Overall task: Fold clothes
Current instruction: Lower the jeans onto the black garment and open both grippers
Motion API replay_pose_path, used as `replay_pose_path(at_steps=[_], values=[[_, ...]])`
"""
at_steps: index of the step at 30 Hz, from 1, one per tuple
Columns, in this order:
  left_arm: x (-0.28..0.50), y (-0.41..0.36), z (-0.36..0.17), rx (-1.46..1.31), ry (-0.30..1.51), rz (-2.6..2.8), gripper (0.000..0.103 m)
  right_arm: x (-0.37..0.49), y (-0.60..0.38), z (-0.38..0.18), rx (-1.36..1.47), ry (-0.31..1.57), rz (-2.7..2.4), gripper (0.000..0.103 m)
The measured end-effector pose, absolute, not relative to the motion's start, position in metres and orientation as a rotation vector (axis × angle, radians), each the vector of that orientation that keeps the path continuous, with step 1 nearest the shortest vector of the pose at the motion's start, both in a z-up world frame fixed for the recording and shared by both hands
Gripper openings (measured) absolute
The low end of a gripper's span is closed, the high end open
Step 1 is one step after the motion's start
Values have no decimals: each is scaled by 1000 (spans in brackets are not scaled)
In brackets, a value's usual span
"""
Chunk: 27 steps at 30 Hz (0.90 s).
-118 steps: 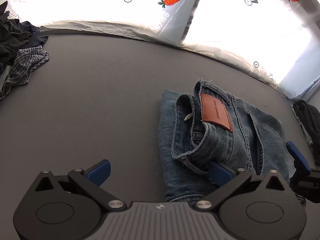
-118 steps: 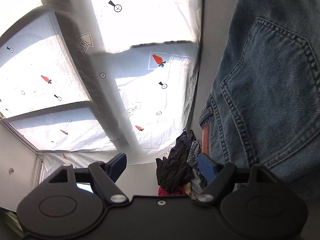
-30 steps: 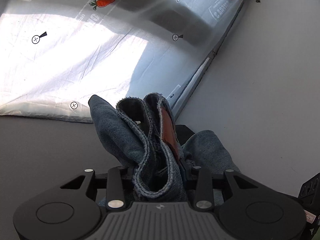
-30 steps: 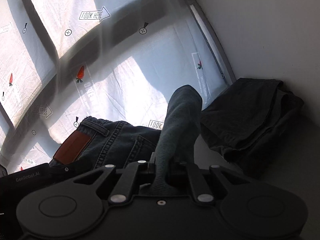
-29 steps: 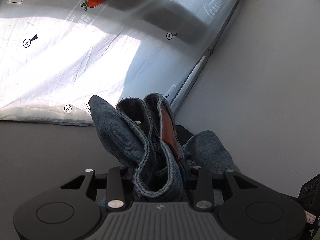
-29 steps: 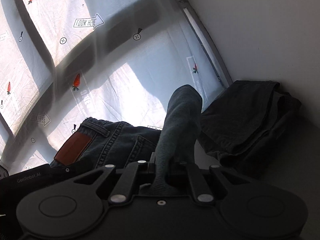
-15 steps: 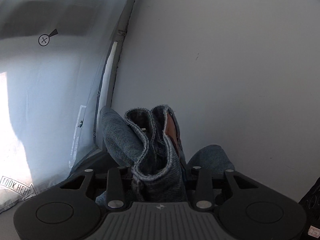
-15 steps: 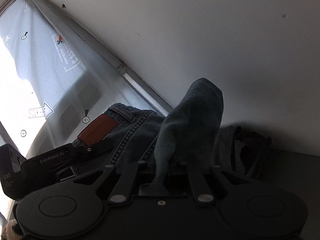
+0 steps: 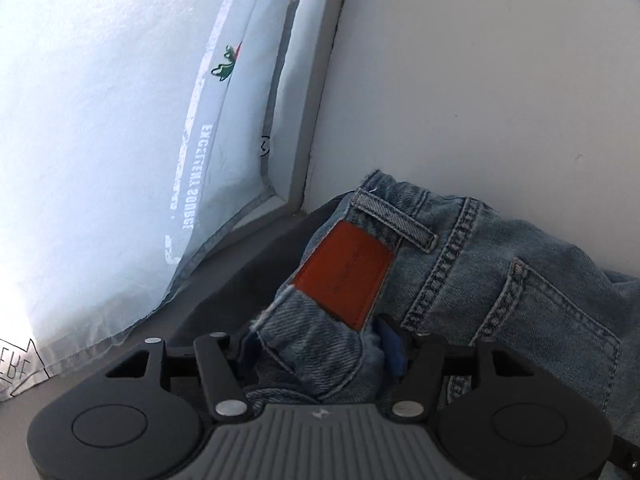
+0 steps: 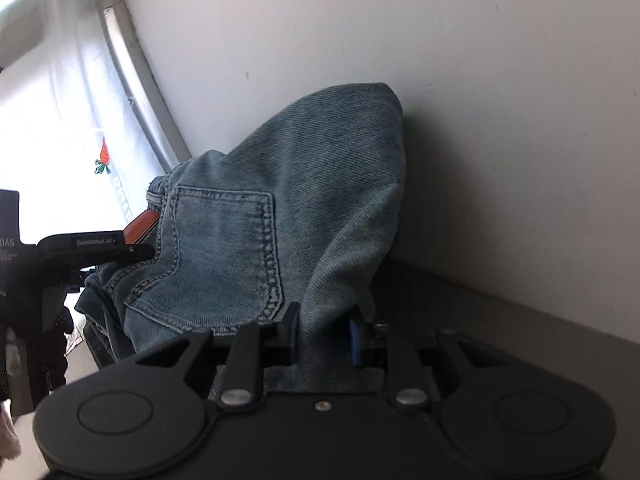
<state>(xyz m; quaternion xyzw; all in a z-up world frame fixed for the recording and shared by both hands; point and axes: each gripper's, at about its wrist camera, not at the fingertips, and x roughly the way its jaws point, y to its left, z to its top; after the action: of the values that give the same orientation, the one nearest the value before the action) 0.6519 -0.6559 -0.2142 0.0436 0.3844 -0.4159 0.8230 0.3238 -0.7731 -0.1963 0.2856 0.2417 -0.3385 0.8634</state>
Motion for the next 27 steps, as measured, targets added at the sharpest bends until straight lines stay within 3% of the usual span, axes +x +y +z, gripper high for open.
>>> replay_pose_path(at_steps=[1, 2, 4, 8, 12, 16, 20, 27], values=[[658, -651, -221, 44, 836, -881, 84, 328, -776, -200, 626, 517, -717, 30], [660, -647, -226, 27, 835, -888, 88, 332, -779, -203, 652, 527, -725, 35], [664, -643, -229, 20, 811, -914, 88, 338, -778, -204, 636, 551, -739, 38], [660, -646, -204, 73, 715, -893, 88, 346, -763, -192, 496, 610, -759, 56], [614, -615, -153, 122, 503, -876, 94, 349, -739, -169, 363, 624, -726, 79], [551, -561, -97, 61, 377, -836, 103, 334, -708, -140, 263, 577, -637, 84], [482, -499, -41, 21, 263, -701, 103, 314, -671, -102, 244, 460, -493, 100], [338, -369, 27, -182, 81, -534, 103, 250, -580, -41, 203, 261, -349, 103]])
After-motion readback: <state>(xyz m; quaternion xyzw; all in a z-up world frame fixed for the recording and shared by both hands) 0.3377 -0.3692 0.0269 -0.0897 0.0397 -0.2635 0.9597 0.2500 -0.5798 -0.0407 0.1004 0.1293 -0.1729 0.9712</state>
